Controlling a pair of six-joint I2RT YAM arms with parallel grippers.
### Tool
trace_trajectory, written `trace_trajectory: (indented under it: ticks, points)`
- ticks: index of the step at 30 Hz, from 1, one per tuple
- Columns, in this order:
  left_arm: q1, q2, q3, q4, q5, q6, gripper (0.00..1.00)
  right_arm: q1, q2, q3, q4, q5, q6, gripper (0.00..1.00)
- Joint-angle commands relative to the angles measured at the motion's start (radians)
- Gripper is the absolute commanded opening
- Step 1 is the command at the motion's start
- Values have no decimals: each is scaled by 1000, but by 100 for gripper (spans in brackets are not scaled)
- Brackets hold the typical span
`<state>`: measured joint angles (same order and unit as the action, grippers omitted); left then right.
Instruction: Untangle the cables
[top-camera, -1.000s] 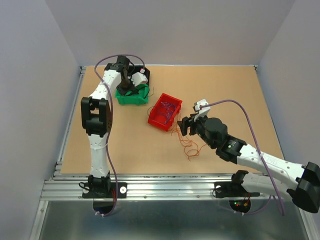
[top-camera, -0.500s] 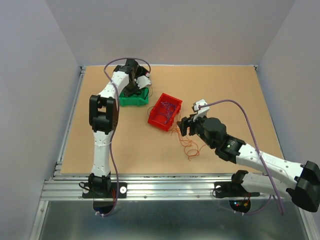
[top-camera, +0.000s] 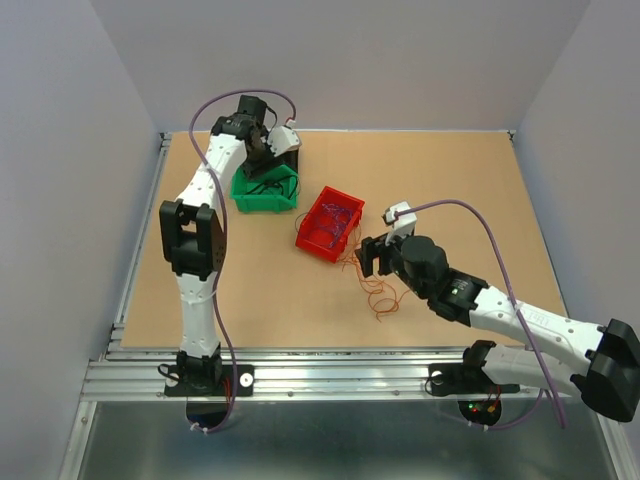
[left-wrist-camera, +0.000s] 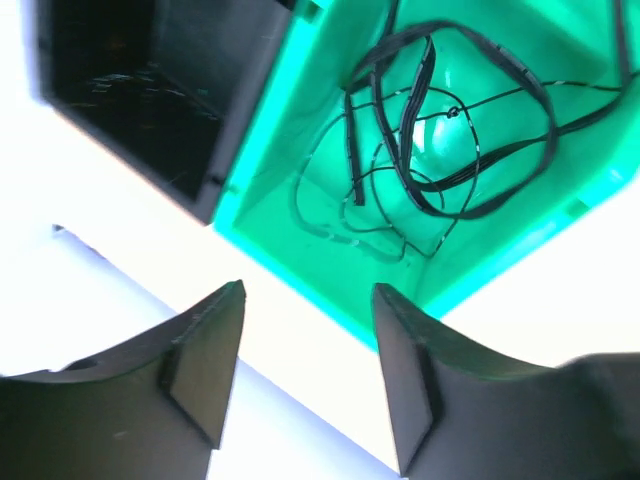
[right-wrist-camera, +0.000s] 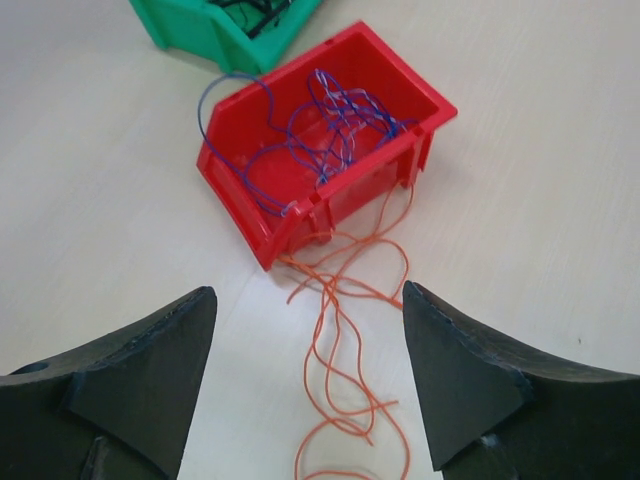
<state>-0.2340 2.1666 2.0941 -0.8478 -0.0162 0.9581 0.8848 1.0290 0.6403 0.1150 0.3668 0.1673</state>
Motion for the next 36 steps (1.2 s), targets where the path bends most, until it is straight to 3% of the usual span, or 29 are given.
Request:
trace_trajectory:
  ticks: [1,4,7,8,11,15,19,23,28,29,30,31,33,34,36]
  points:
    - [-2,-145,-22,13,56,-38,67,2,12,77,-142,59,87,81]
    - [-11,-220,-77,38,82,-61,67,0,58,105,-239,80,147,81]
    - [-53,-345,-215,117,153,-104,68,2,85,102,-273,61,192,82]
    - [-101,-385,-330,156,176,-119,68,2,88,93,-279,60,204,82]
    - [-251,-546,-593,358,154,-179,68,2,97,84,-285,63,219,81]
    - [-369,-706,-795,671,197,-324,68,2,155,81,-284,6,209,81]
    - [-369,-877,-936,895,312,-426,68,2,310,111,-272,-8,186,90]
    - [-367,-1003,-1081,1044,272,-459,69,2,448,156,-253,1,158,97]
    - [-350,-1142,-1290,1233,222,-501,73,0,583,226,-238,4,135,98]
    - [-341,-1166,-1304,1250,222,-507,74,-3,598,239,-238,3,135,92]
    - [-323,-1173,-1318,1262,231,-513,74,-7,626,254,-239,-5,135,81]
    - [-315,-1180,-1321,1265,239,-530,74,-9,632,260,-241,-15,133,39]
    - [-301,-1180,-1323,1270,275,-538,74,-10,613,257,-241,-14,144,7]
    - [-300,-1176,-1324,1268,285,-542,73,-10,593,249,-242,-12,147,1]
    - [-297,-1173,-1335,1274,324,-544,74,-9,548,208,-244,-25,150,0]
